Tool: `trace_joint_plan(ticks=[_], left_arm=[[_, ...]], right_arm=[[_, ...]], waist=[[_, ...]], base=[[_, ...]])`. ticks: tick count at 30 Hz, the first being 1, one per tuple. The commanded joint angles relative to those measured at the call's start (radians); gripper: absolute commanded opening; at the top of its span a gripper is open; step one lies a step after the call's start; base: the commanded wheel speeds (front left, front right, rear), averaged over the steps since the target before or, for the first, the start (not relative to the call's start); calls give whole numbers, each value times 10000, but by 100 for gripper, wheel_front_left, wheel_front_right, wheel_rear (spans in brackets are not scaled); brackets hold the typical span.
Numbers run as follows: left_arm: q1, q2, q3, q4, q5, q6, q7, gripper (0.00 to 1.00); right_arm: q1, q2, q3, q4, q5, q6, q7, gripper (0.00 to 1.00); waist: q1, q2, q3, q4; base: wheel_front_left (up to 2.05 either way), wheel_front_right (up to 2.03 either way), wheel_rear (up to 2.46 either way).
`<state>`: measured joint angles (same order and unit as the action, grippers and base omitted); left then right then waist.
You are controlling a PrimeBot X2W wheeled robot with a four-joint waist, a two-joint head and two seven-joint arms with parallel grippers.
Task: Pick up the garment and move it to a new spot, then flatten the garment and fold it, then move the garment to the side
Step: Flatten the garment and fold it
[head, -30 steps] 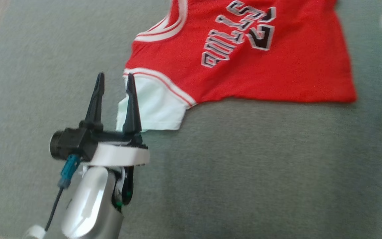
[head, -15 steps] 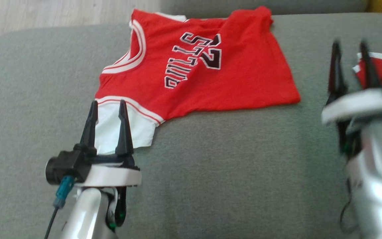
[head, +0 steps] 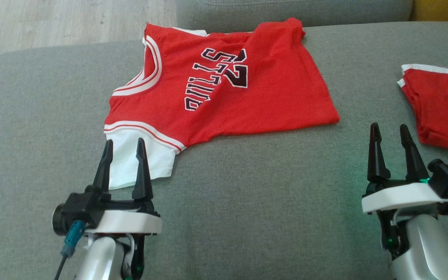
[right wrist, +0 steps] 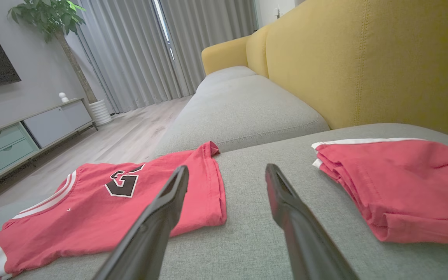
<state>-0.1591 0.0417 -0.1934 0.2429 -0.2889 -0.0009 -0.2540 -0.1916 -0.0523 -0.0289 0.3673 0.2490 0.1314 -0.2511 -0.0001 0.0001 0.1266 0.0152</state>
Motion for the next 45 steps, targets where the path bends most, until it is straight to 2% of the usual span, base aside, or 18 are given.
trace_joint_plan(ticks=[1, 8, 22, 26, 34, 45], left_arm=[[-263, 85, 357, -255, 87, -35, -78, 100], [-396, 85, 346, -37, 213, 34, -78, 100], [-657, 172, 672, 1715, 646, 655, -10, 100], [-1029, 372, 840, 2518, 679, 976, 399, 100], [-1630, 648, 917, 3747, 695, 1323, 1219, 100], [-1664, 584, 877, 4346, 367, 1330, 2056, 100]], right_arm=[[-259, 17, 304, -408, 35, -7, -106, 100], [-331, 18, 248, -554, 53, -7, -106, 100], [-248, 19, 367, -638, 245, -7, -106, 100], [-290, 20, 404, -685, 284, -7, -106, 100], [-331, 20, 429, -765, 347, -7, -107, 100], [-368, 20, 415, -758, 403, -7, -107, 100]], waist=[[1, -1, 14, 8], [1, -1, 71, 94], [1, -1, 191, 70], [1, -1, 365, -13], [1, -1, 660, -169], [1, -1, 677, -166]], base=[[0, 0, 0], [0, 0, 0], [0, 0, 0], [0, 0, 0], [0, 0, 0], [0, 0, 0]])
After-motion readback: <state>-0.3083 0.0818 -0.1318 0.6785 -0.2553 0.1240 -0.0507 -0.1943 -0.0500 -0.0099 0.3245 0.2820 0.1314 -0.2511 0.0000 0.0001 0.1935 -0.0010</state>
